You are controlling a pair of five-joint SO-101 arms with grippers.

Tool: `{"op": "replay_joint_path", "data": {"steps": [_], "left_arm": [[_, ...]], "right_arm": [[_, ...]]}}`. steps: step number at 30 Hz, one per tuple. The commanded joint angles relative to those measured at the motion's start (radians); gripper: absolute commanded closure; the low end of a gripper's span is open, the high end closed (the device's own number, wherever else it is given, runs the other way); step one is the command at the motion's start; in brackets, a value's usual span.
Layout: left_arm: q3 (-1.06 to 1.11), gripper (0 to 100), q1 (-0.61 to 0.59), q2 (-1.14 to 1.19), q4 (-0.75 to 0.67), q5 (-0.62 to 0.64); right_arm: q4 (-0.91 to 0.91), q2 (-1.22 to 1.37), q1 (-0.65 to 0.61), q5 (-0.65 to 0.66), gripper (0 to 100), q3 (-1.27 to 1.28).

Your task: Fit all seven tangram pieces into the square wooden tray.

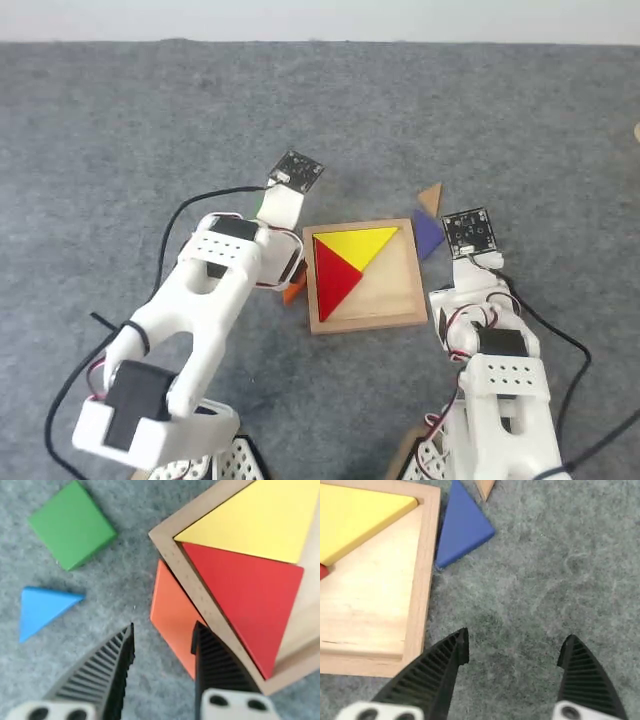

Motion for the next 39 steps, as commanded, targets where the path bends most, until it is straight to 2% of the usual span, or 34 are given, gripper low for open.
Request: {"op": "replay_joint_path", "data": {"steps": [1,9,17,22,29,35,39], "left_arm": [[-0.016,81,0.005,-0.026,-0.021,0.008],[-0.147,79,0.006,0.196,-0.011,0.015],[-0.16,79,-0.025,0.212,0.083,-0.003],[-0.162,79,-0.101,0.203,0.137,-0.081],[-0.174,79,-0.235,0.201,0.137,-0.155],[-0.219,79,-0.207,0.158,0.138,-0.095],[-0.214,79,-0.133,0.038,0.141,-0.028]], "right_arm": [[-0.018,-0.019,-0.005,0.009,71.0,-0.005],[-0.018,-0.019,-0.005,0.009,71.0,-0.005],[-0.018,-0.019,-0.005,0.011,71.0,-0.005],[-0.018,-0.019,-0.005,0.011,71.0,-0.005],[-0.019,-0.019,-0.005,0.011,71.0,-0.006],[-0.019,-0.019,-0.005,0.011,71.0,-0.006],[-0.019,-0.019,-0.005,0.011,71.0,-0.006]]}}
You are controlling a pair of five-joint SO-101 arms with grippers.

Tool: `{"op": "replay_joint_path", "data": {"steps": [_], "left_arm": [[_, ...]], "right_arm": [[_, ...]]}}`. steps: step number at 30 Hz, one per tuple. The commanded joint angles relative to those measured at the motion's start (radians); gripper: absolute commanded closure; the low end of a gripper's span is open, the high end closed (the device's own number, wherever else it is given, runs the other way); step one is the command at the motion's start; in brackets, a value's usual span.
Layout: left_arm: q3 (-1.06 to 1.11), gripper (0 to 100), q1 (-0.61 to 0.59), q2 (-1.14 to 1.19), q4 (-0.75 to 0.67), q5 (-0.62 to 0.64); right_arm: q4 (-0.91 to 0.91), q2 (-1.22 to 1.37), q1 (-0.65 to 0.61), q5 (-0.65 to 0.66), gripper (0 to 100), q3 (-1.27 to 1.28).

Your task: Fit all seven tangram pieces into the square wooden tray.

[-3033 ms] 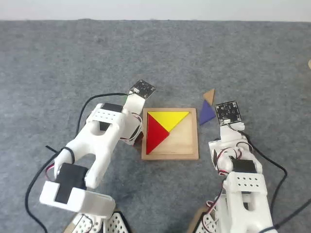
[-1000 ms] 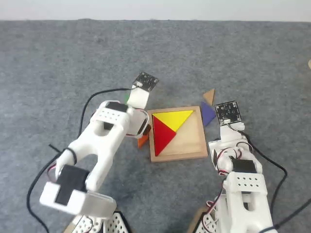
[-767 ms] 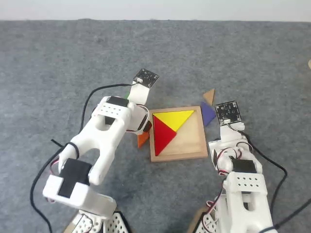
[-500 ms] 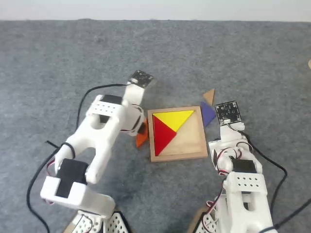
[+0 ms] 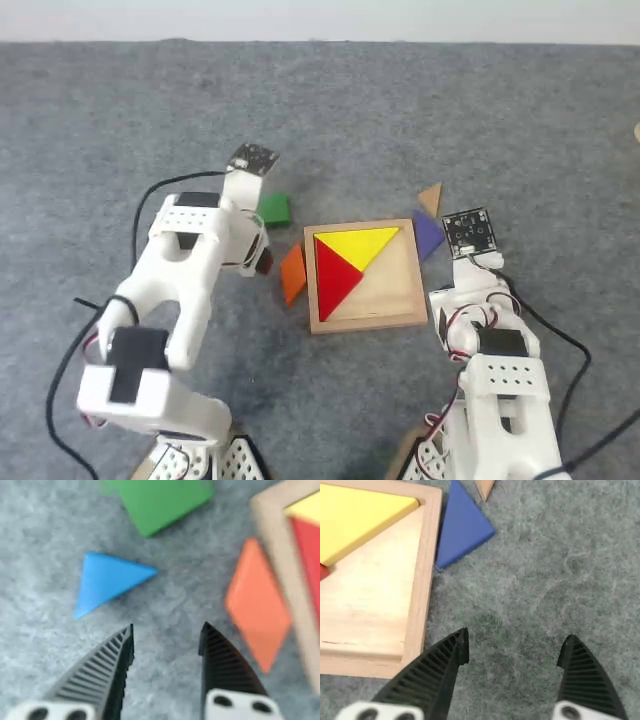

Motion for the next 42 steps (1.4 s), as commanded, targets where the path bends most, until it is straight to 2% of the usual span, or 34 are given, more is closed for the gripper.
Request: {"op": "replay_joint_path", "data": {"steps": [1,7,14,20,27,34,42], "left_arm": [[-0.036,79,0.075,-0.138,0.011,0.071],[-0.016,79,0.186,-0.138,-0.031,0.126],[-0.019,79,0.184,0.025,-0.11,0.129],[-0.013,79,0.178,0.061,-0.091,0.121],[0.024,79,0.08,0.06,-0.081,0.048],[0.03,79,0.037,-0.029,-0.049,0.023],[0.073,79,0.072,-0.187,0.124,0.107]], "right_arm": [[-0.019,-0.019,-0.007,0.011,71.0,-0.006],[-0.019,-0.019,-0.007,0.011,71.0,-0.006],[-0.019,-0.019,-0.007,0.011,71.0,-0.006],[-0.019,-0.019,-0.007,0.011,71.0,-0.008],[-0.019,-0.021,-0.007,0.011,71.0,-0.008],[-0.019,-0.019,-0.007,0.011,71.0,-0.009],[-0.019,-0.022,-0.007,0.011,71.0,-0.009]]}}
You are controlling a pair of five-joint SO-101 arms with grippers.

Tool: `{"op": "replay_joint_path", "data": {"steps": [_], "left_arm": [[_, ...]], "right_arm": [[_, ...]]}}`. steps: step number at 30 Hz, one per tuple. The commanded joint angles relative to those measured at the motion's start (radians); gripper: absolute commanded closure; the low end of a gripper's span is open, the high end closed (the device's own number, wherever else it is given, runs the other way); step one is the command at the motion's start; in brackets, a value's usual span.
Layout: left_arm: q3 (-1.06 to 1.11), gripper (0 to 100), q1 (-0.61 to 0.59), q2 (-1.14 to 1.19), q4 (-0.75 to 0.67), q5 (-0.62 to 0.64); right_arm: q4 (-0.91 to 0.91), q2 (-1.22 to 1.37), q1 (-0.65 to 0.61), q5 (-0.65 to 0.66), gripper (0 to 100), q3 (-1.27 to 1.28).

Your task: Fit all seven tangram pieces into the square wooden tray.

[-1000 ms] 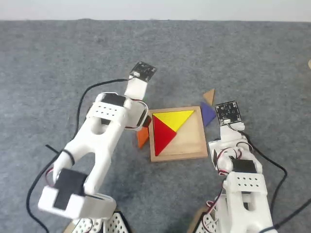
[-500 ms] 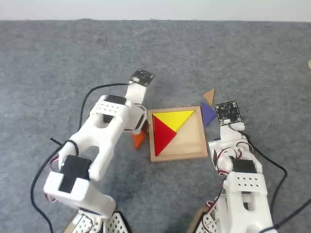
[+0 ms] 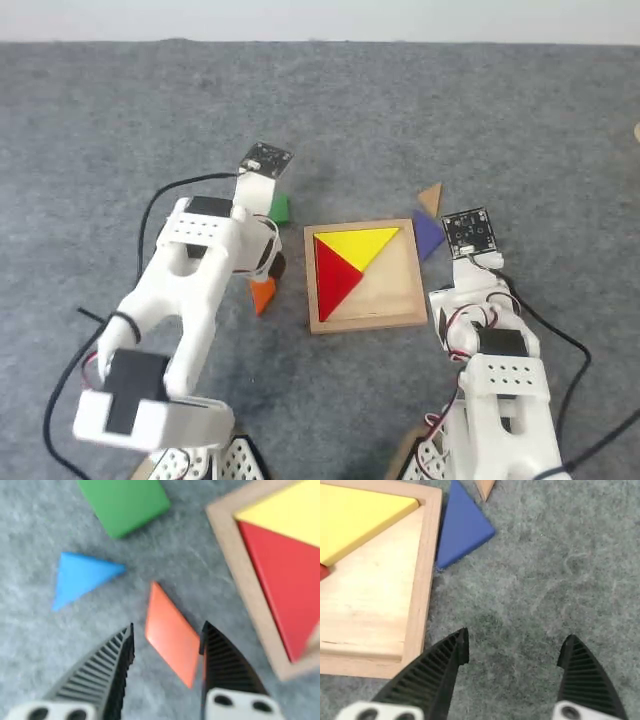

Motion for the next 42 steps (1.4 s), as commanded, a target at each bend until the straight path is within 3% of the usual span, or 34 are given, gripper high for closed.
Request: {"op": "replay_joint_path", "data": {"steps": [1,9,19,25,32,38,42], "left_arm": [[0.015,79,0.009,-0.072,0.049,0.038],[-0.002,79,0.011,0.072,0.054,0.086],[-0.257,79,0.058,0.37,0.049,0.025],[-0.282,79,0.055,0.376,0.049,-0.058],[-0.278,80,0.055,0.377,0.049,0.005],[-0.28,89,0.052,0.376,0.031,0.006],[-0.282,86,0.048,0.365,0.052,0.005]], "right_arm": [[-0.019,-0.022,-0.007,0.011,71.0,-0.009],[-0.018,-0.024,-0.007,0.011,71.0,-0.008],[-0.018,-0.024,-0.007,0.011,71.0,-0.008],[-0.018,-0.025,-0.007,0.011,71.0,-0.008],[-0.018,-0.027,-0.007,0.011,71.0,-0.008],[-0.018,-0.025,-0.007,0.011,71.0,-0.008],[-0.018,-0.025,-0.007,0.011,71.0,-0.008]]}}
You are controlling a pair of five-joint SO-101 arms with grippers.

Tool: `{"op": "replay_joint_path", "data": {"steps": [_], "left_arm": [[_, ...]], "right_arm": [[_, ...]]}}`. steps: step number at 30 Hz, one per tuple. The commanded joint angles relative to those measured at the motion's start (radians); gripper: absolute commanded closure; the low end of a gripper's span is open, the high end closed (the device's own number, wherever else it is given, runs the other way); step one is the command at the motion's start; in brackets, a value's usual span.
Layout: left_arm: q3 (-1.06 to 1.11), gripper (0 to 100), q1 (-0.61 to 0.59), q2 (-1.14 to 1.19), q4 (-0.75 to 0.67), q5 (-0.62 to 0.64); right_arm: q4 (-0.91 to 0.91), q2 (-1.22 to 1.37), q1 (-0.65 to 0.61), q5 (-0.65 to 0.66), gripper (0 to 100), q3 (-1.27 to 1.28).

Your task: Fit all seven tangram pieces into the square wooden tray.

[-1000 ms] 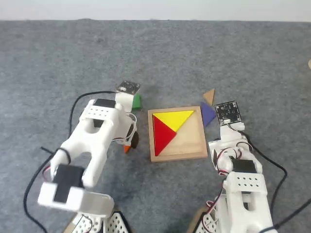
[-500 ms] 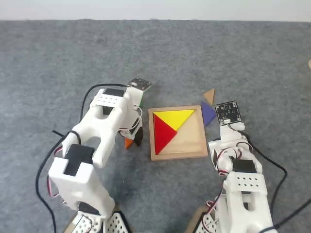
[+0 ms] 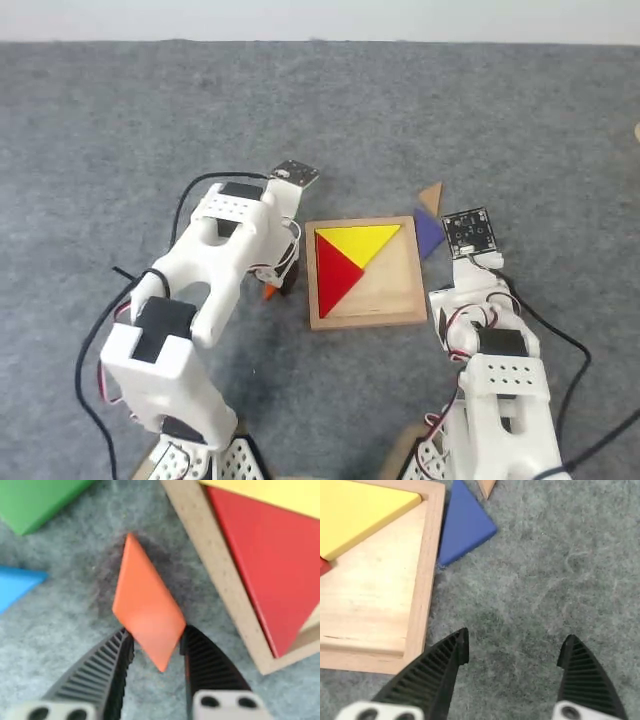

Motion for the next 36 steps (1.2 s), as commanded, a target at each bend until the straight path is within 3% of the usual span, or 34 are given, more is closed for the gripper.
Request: {"op": "replay_joint_path", "data": {"steps": [1,8,12,20,29,36], "left_arm": [[-0.051,84,-0.014,-0.002,-0.005,0.018],[-0.051,76,-0.026,-0.19,0.075,0.009],[-0.045,76,-0.023,-0.272,0.066,0.118],[0.018,76,-0.023,-0.183,-0.044,0.345],[0.012,76,-0.017,-0.023,-0.052,0.43],[-0.021,99,-0.017,-0.008,-0.043,0.374]], "right_arm": [[-0.018,-0.025,-0.005,0.011,71.0,-0.008],[-0.018,-0.025,-0.005,0.011,71.0,-0.008],[-0.018,-0.025,-0.005,0.011,71.0,-0.008],[-0.018,-0.024,-0.005,0.011,71.0,-0.008],[-0.018,-0.024,-0.005,0.011,71.0,-0.008],[-0.018,-0.027,-0.005,0.011,71.0,-0.008]]}}
